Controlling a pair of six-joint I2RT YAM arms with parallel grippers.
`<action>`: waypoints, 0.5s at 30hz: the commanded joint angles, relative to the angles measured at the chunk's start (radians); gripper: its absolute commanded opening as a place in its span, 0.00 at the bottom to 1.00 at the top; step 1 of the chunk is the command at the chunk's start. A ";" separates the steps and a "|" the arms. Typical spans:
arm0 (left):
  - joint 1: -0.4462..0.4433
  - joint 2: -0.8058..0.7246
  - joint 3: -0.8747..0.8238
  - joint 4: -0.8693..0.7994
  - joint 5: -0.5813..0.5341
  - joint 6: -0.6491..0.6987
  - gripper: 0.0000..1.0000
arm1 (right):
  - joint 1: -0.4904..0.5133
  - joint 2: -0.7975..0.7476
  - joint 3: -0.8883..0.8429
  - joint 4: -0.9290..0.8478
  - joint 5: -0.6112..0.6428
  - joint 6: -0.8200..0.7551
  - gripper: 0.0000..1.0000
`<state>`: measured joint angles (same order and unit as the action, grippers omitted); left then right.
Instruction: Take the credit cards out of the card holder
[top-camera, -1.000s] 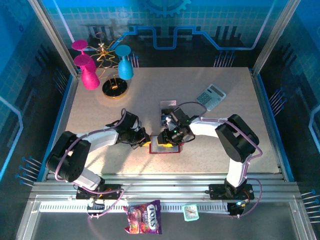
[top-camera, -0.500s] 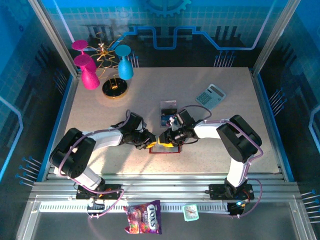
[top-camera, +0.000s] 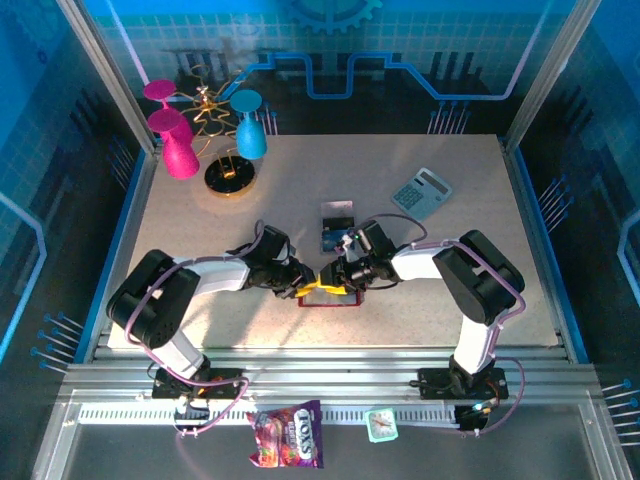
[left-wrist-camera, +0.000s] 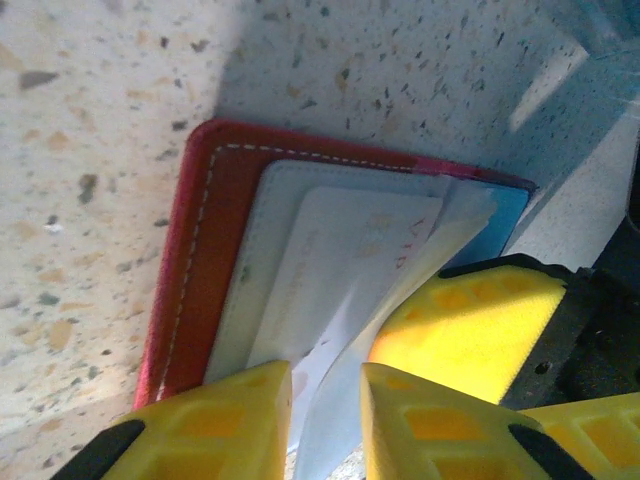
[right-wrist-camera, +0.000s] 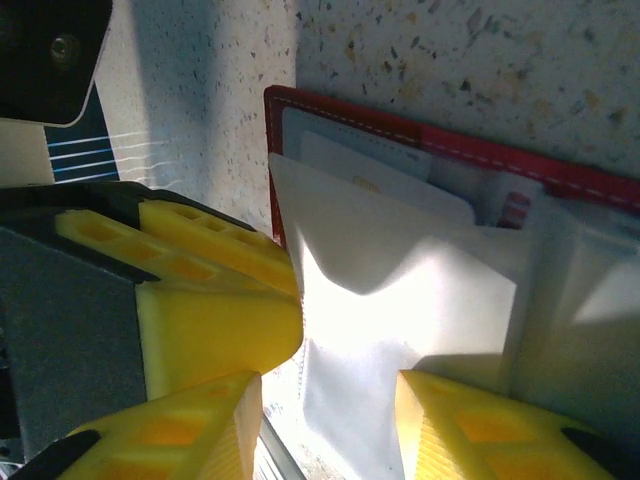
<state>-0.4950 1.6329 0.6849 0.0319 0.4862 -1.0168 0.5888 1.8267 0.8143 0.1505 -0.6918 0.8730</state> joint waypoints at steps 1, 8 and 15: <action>-0.014 0.021 0.016 0.057 0.037 -0.026 0.23 | -0.014 -0.012 -0.041 0.022 0.003 0.034 0.42; -0.013 0.011 0.026 0.063 0.053 -0.025 0.23 | -0.044 -0.096 -0.072 0.058 -0.016 0.070 0.42; -0.015 -0.006 0.072 0.012 0.057 -0.002 0.26 | -0.085 -0.184 -0.080 -0.012 -0.007 0.041 0.42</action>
<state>-0.5007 1.6386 0.7193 0.0723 0.5148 -1.0252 0.5259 1.6794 0.7456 0.1795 -0.6910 0.9272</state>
